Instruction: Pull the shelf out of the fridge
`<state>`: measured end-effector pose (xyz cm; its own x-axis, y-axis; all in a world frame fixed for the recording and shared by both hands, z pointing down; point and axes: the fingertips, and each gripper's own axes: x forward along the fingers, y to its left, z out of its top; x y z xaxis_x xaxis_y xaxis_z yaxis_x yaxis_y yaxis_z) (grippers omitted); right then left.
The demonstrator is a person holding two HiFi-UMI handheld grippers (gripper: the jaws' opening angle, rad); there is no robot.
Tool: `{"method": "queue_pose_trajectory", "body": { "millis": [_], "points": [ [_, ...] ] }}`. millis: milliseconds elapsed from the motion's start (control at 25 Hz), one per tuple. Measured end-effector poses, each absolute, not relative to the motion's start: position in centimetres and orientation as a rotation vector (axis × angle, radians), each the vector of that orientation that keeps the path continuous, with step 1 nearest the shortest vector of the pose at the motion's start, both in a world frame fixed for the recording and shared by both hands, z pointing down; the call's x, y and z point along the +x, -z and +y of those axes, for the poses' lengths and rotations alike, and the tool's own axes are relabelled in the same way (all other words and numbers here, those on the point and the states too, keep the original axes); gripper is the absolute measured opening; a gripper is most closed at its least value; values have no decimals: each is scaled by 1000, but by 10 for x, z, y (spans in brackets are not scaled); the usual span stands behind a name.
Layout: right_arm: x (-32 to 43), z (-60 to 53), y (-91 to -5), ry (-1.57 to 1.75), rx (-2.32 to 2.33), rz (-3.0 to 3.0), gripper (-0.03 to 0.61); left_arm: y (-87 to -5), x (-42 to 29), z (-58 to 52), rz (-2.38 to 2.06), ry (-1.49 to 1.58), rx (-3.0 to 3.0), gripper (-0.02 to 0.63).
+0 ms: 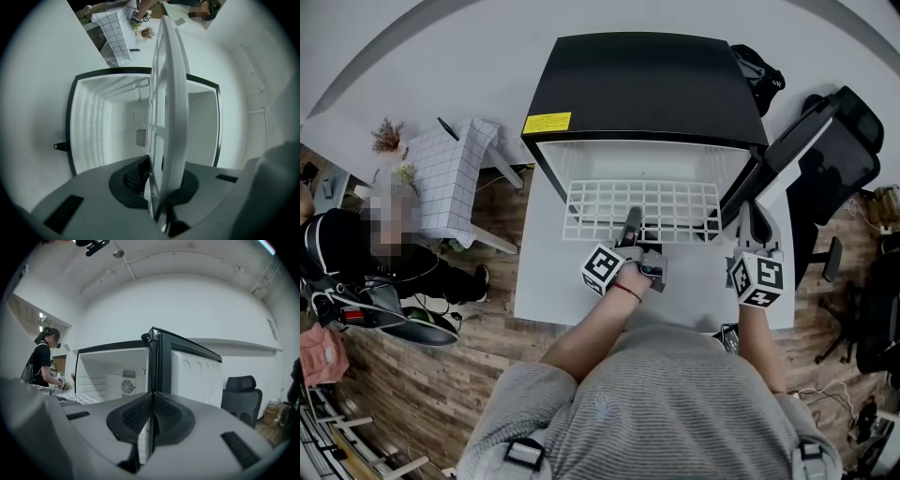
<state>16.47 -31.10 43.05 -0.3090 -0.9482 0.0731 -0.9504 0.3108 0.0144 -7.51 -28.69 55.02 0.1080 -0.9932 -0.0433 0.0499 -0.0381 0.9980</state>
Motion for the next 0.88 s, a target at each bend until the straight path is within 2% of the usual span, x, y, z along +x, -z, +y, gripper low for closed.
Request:
{"method": "queue_pose_trajectory", "body": {
  "millis": [560,880],
  "points": [
    [164,-310,-430,-43,1799,-2487,14,-548,-74,-280,-1061,1170,1263,37],
    [163,-311,-431,-42,1795,-2495,14,-563,-64,-242,-1029,1141,1247,36]
  ]
}}
